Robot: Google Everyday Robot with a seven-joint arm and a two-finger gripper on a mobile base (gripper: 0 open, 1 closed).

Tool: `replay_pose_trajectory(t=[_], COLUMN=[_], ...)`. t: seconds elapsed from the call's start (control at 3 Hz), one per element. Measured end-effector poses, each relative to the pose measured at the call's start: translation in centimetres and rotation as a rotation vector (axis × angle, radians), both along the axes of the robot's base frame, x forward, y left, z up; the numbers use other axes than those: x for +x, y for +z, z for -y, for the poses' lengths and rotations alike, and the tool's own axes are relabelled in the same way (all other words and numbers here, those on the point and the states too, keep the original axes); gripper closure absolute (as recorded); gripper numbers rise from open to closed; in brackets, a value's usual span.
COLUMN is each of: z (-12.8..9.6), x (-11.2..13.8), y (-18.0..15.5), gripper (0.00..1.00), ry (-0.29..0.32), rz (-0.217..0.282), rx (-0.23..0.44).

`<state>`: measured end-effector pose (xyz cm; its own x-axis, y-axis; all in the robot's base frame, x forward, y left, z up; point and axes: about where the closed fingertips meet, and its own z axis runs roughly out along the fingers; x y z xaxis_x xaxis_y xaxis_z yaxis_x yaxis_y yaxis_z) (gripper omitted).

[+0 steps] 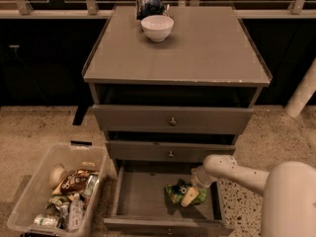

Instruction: Pick green rice chip bag from bottom drawer and place on counter

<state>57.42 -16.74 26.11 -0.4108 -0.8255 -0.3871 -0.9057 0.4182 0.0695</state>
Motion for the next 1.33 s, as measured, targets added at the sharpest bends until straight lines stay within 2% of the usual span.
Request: replay_pose_trajectory(t=[0.33,0.67,1.0,1.33], z=[2.8,2.7,2.8,2.6], x=[3.1,2.9,3.0,1.9], y=[-4.8,-4.9,-6.5,-10.7], gripper=[0.00,0.00,0.00,0.00], ry=[-0.070,-0.067,-0.062,-0.062], rz=[0.000,-0.003,-0.016,-0.078], rx=[-0.002,-0.002,-0.001,0.032])
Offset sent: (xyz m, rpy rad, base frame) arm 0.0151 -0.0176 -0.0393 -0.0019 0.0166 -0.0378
